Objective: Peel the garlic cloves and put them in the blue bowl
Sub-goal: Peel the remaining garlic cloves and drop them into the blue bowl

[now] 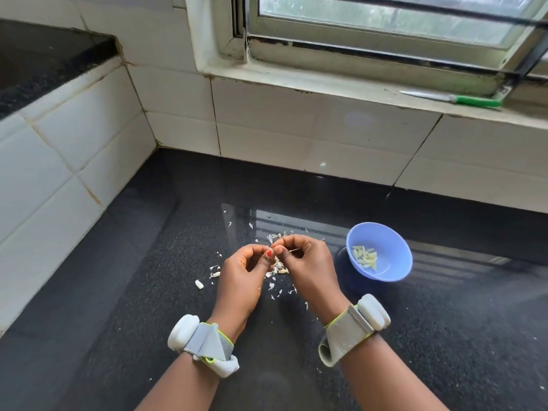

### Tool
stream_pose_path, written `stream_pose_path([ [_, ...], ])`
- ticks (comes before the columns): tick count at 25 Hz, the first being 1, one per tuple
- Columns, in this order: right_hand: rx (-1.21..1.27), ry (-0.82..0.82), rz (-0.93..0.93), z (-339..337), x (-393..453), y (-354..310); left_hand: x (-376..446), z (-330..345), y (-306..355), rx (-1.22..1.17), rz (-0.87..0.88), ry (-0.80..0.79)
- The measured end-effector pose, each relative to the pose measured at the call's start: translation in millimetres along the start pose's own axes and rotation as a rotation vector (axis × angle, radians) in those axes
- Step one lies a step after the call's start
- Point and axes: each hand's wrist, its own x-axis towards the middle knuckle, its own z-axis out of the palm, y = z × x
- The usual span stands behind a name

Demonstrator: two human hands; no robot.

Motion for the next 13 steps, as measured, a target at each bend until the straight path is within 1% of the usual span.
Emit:
stream_pose_path([
  [3, -0.053, -0.010, -0.015, -4.5, 3.4, -0.3, 1.7, -4.5, 3.9, 0.104, 0.053, -0.011],
  [6, -0.164, 0.062, -0.071, -2.9, 2.7, -2.4, 1.1, -1.3, 6.1, 0.203, 0.126, 0.040],
  [9, -0.197, 0.145, -0.109, 0.4, 2.9, -4.7, -1.8, 7.6, 4.8, 0.150, 0.143, 0.104],
  [13, -0.238, 0.263, -0.225, 3.5, 1.0, -4.8, -2.5, 13.6, 3.5, -0.013, 0.100, 0.084],
])
